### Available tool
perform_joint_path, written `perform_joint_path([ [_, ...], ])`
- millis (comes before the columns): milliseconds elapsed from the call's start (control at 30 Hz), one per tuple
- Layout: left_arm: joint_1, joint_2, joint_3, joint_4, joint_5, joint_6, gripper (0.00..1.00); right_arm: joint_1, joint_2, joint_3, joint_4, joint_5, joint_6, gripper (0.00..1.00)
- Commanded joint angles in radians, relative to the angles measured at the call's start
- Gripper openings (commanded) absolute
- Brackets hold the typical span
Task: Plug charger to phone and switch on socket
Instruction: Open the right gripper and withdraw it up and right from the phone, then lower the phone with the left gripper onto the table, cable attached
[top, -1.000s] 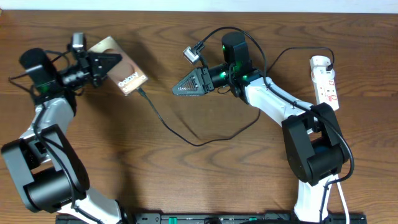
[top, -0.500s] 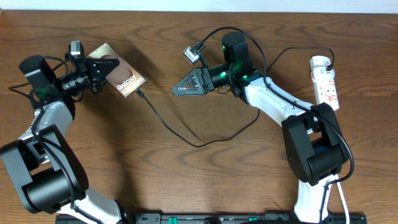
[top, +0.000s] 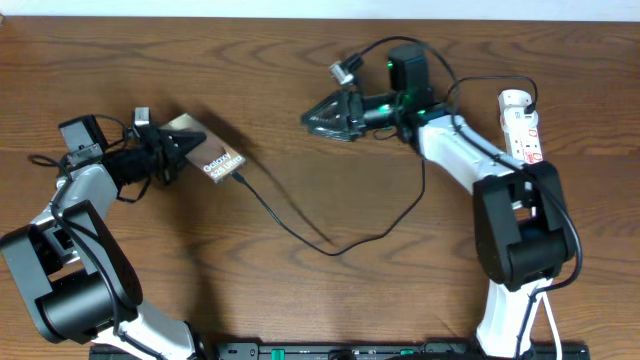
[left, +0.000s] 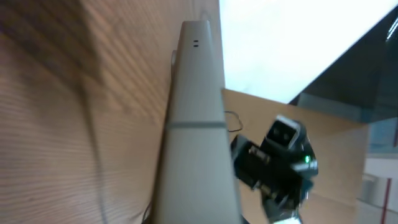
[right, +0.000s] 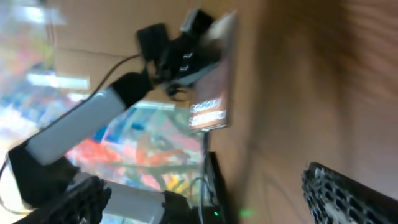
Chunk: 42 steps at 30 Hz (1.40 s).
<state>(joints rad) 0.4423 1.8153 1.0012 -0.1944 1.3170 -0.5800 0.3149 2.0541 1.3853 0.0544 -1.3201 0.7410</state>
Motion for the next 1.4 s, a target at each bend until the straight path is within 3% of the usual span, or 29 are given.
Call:
perform_joint_path([
  [0, -0.003, -0.031, 0.01, -0.031, 0.02, 0.145, 0.07, -0.049, -0.013, 0.013, -0.145, 0.122, -0.146, 0.99],
  [133, -0.021, -0.031, 0.01, -0.046, 0.004, 0.161, 0.07, -0.085, -0.017, 0.014, -0.396, 0.258, -0.301, 0.99],
  [267, -0.058, -0.031, 0.01, -0.111, -0.111, 0.202, 0.07, -0.106, -0.043, 0.014, -0.613, 0.428, -0.419, 0.99],
  [433, -0.12, -0.031, 0.01, -0.209, -0.224, 0.307, 0.07, -0.109, -0.125, 0.015, -0.765, 0.61, -0.489, 0.99],
  [767, -0.171, -0.031, 0.01, -0.321, -0.408, 0.326, 0.07, -0.109, -0.401, 0.015, -0.897, 0.8, -0.496, 0.99],
  [967, -0.171, -0.031, 0.01, -0.409, -0.477, 0.414, 0.07, -0.108, -0.564, 0.015, -0.962, 0.871, -0.496, 0.99],
  [1367, -0.172, -0.031, 0.008, -0.452, -0.498, 0.595, 0.07, -0.104, -0.661, 0.014, -1.022, 0.903, -0.496, 0.99],
])
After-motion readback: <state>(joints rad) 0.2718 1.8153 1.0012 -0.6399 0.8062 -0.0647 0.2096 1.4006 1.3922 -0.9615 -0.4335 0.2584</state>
